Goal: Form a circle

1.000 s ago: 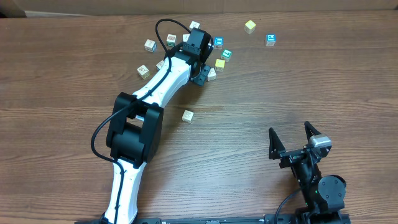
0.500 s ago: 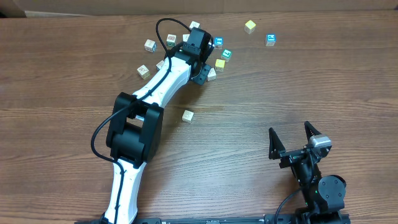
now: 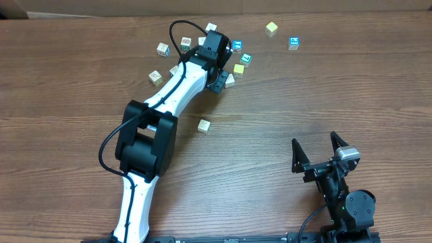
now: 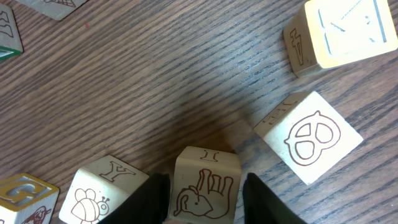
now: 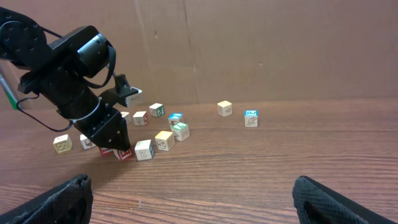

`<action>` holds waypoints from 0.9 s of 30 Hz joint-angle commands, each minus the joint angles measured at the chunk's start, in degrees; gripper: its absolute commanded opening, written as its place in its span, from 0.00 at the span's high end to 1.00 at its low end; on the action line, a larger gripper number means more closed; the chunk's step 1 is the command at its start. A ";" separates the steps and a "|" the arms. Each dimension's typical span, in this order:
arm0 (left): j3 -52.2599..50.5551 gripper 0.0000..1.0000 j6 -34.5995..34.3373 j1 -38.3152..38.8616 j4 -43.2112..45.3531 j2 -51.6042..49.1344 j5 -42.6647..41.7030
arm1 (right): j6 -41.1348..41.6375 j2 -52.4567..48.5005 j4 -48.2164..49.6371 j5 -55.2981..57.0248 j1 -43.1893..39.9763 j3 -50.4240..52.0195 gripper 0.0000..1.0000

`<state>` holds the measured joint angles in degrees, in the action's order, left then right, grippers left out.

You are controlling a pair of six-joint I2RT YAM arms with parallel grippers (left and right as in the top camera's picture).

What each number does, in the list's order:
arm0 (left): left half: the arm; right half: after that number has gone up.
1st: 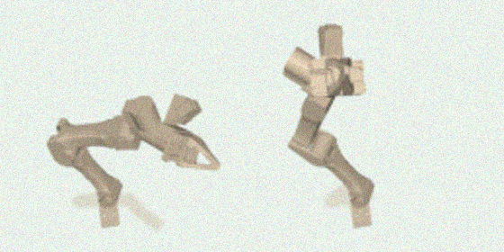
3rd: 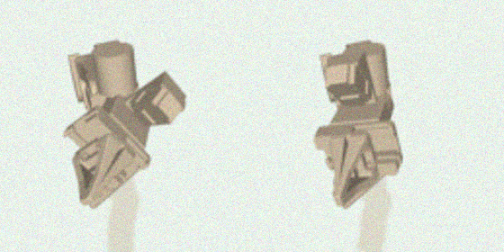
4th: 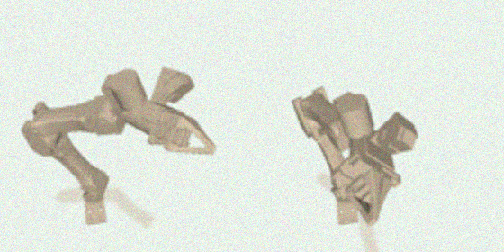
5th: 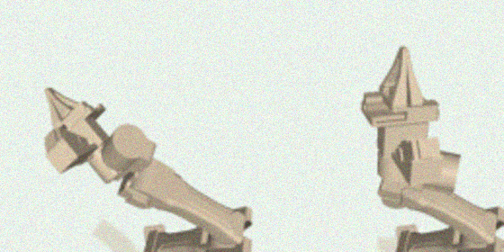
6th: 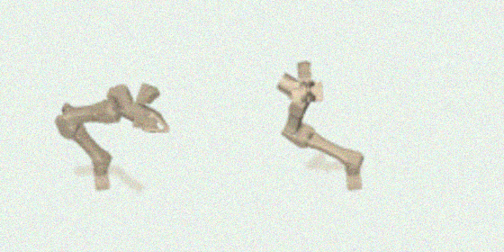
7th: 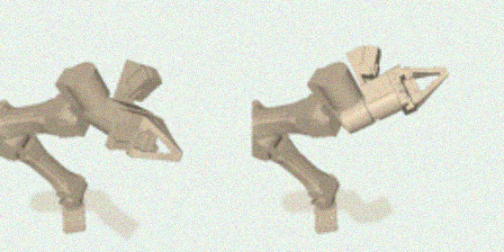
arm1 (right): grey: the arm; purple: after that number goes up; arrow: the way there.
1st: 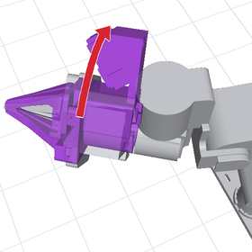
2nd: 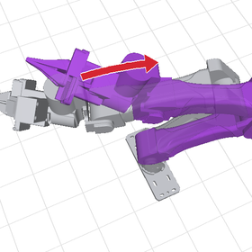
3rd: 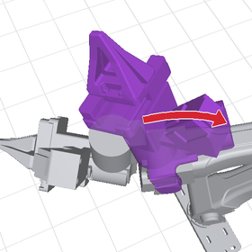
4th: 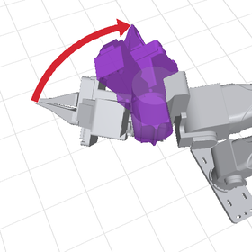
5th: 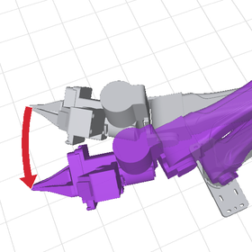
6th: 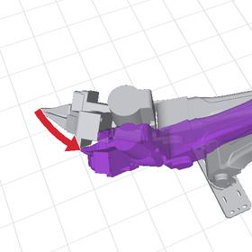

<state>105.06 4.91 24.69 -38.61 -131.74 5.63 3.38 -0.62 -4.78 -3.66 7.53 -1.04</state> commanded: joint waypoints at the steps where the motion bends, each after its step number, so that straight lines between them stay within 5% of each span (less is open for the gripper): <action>1: 1.05 0.61 0.90 -0.33 0.07 1.73 -0.79 | -0.24 0.46 0.20 -0.09 -0.13 0.57 0.00; 20: -0.42 0.67 0.87 -0.35 1.73 1.73 -0.76 | -0.24 0.46 0.20 -0.09 -0.13 0.57 0.00; 23: -0.44 0.56 0.87 -0.35 1.31 1.73 -0.76 | -0.24 0.46 0.20 -0.09 -0.13 0.57 0.00; 27: -0.44 0.55 0.90 -0.35 0.63 1.73 -0.79 | -0.24 0.46 0.20 -0.09 -0.13 0.57 0.00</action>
<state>105.03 5.08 24.69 -37.74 -131.74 5.61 3.38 -0.62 -4.73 -3.66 7.53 -1.04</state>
